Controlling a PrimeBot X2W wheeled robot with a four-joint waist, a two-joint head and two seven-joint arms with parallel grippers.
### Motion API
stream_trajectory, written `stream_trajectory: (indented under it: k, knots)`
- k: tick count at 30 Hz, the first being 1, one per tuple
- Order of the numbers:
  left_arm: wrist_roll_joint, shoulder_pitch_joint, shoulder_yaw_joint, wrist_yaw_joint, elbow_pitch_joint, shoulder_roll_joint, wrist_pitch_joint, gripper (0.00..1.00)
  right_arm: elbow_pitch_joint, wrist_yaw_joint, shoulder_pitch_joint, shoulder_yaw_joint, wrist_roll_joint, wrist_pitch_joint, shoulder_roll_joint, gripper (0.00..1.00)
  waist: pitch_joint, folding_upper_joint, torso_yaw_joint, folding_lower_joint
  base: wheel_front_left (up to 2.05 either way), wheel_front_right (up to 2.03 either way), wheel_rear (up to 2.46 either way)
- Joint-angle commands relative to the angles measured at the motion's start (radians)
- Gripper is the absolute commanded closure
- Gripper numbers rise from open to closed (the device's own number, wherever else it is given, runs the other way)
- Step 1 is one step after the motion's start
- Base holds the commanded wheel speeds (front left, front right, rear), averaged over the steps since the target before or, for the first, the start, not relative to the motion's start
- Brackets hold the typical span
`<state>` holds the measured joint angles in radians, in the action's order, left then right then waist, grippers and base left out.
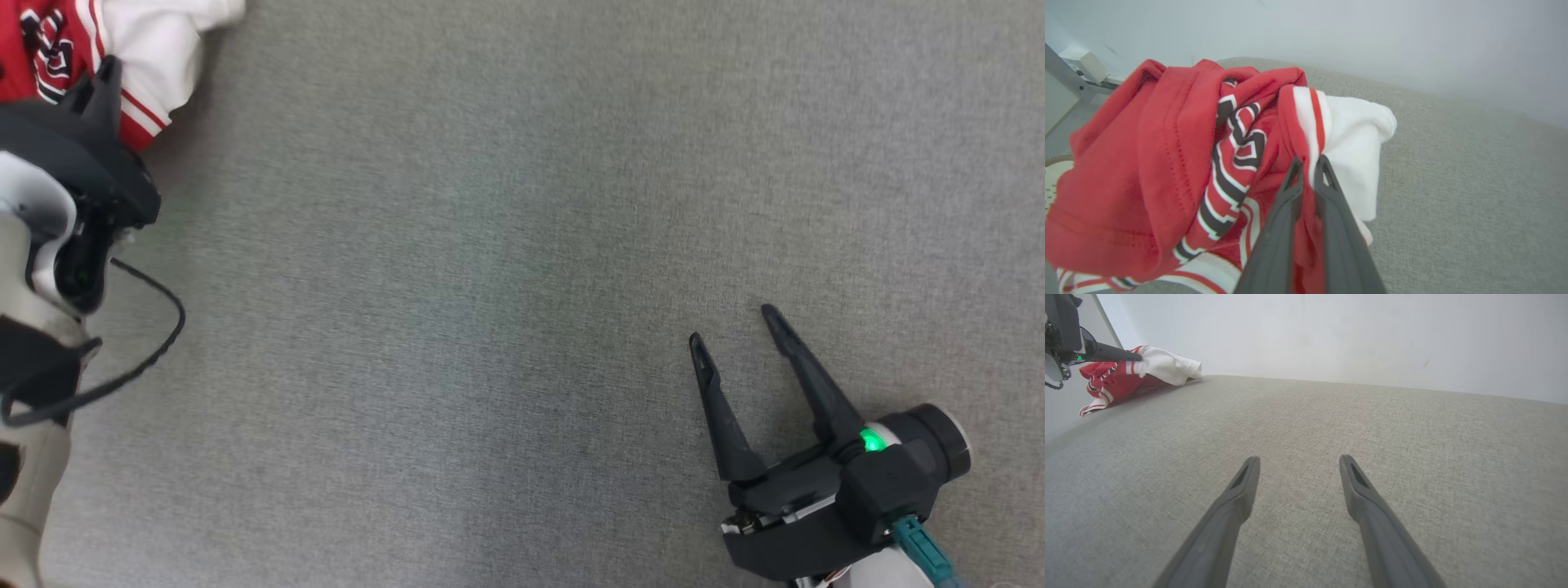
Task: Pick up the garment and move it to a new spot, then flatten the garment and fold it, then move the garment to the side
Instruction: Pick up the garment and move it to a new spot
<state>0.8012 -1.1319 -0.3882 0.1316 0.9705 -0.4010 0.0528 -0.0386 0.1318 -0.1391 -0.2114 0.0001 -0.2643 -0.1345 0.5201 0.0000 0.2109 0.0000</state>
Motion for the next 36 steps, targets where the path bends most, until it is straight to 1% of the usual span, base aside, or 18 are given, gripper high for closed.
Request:
stream_trajectory:
  k: [1, 4, 6, 8, 9, 13, 16, 20, 24, 29, 36]
  knots:
    - [0.027, 0.030, -0.018, -0.002, -0.028, -0.023, -0.055, 1.00, 0.007, -0.002, 0.015, -0.004, 0.011, 0.000, 0.009, 0.00, -0.039, 0.0000, 0.010, 0.0000, 0.00, 0.00, 0.00]
    - [0.067, 0.057, -0.055, -0.002, -0.076, -0.035, -0.118, 1.00, 0.009, -0.002, 0.021, -0.004, 0.023, 0.000, 0.015, 0.00, -0.083, 0.0000, 0.009, 0.0000, 0.00, 0.00, 0.00]
    - [0.083, 0.067, -0.067, -0.002, -0.093, -0.041, -0.135, 1.00, 0.009, -0.002, 0.024, -0.005, 0.027, 0.000, 0.017, 0.00, -0.099, 0.0000, 0.007, 0.0000, 0.00, 0.00, 0.00]
    - [0.106, 0.083, -0.092, -0.002, -0.125, -0.056, -0.167, 1.00, 0.012, -0.002, 0.033, -0.007, 0.036, 0.000, 0.021, 0.00, -0.135, 0.0000, 0.002, 0.0000, 0.00, 0.00, 0.00]
    - [0.130, 0.096, -0.116, -0.002, -0.168, -0.067, -0.202, 1.00, 0.013, -0.002, 0.045, -0.005, 0.044, 0.000, 0.025, 0.00, -0.176, 0.0000, -0.005, 0.0000, 0.00, 0.00, 0.00]
    - [0.164, 0.119, -0.160, -0.002, -0.243, -0.087, -0.242, 1.00, 0.017, -0.002, 0.076, 0.006, 0.066, 0.000, 0.036, 0.00, -0.261, 0.0000, -0.028, 0.0000, 0.00, 0.00, 0.00]
    - [0.180, 0.127, -0.180, -0.002, -0.295, -0.099, -0.251, 1.00, 0.016, -0.002, 0.105, 0.003, 0.084, 0.000, 0.046, 0.00, -0.323, 0.0000, -0.054, 0.0000, 0.00, 0.00, 0.00]
    - [0.194, 0.129, -0.194, -0.002, -0.348, -0.106, -0.244, 1.00, 0.018, -0.002, 0.142, -0.003, 0.105, 0.000, 0.056, 0.00, -0.397, 0.0000, -0.098, 0.0000, 0.00, 0.00, 0.00]
    - [0.213, 0.124, -0.197, -0.010, -0.404, -0.094, -0.208, 1.00, 0.013, -0.002, 0.173, -0.001, 0.126, 0.000, 0.066, 0.00, -0.456, 0.0000, -0.151, 0.0000, 0.00, 0.00, 0.00]
    - [0.222, 0.125, -0.201, -0.052, -0.496, -0.083, -0.171, 1.00, 0.009, -0.002, 0.199, -0.005, 0.141, 0.000, 0.074, 0.00, -0.511, 0.0000, -0.229, 0.0000, 0.00, 0.00, 0.00]
    - [0.238, 0.146, -0.206, -0.114, -0.617, -0.078, -0.118, 1.00, 0.002, -0.002, 0.210, -0.006, 0.156, 0.000, 0.079, 0.00, -0.537, 0.0000, -0.352, 0.0000, 0.00, 0.00, 0.00]
